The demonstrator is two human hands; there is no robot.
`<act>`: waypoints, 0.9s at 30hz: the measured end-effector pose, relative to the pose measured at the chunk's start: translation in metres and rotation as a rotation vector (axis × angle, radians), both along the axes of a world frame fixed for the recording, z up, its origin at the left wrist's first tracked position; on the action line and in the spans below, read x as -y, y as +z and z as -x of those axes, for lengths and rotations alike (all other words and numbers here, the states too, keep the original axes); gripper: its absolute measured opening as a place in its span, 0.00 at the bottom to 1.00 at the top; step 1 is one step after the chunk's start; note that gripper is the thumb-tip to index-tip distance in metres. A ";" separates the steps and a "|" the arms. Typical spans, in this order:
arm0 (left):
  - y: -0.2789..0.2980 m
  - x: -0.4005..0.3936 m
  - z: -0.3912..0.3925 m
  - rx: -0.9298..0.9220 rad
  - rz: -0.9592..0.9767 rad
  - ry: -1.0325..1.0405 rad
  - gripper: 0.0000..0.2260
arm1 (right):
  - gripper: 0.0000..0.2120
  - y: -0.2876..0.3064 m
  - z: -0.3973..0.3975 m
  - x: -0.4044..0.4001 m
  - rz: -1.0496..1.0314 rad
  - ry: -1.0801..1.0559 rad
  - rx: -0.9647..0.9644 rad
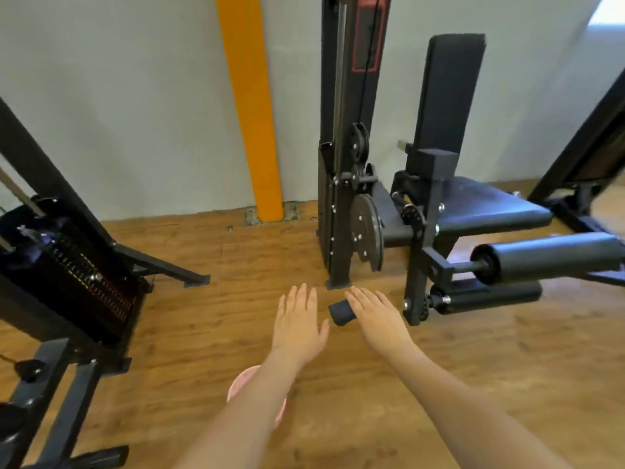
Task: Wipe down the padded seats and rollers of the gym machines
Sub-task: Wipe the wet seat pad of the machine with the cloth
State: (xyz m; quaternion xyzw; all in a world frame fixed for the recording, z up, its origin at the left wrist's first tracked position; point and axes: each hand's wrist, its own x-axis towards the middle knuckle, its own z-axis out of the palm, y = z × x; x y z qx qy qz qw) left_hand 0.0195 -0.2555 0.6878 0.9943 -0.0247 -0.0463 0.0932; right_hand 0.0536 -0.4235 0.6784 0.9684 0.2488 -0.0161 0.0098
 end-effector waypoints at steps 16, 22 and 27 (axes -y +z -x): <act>-0.001 0.301 -0.115 0.063 0.071 -0.403 0.28 | 0.26 0.014 -0.053 0.296 -0.065 -0.393 0.051; -0.025 0.386 -0.181 -0.017 0.018 -0.490 0.28 | 0.26 -0.002 -0.110 0.390 -0.091 -0.465 0.016; -0.023 0.462 -0.227 -0.025 -0.010 -0.518 0.28 | 0.24 -0.012 -0.154 0.472 -0.146 -0.520 0.012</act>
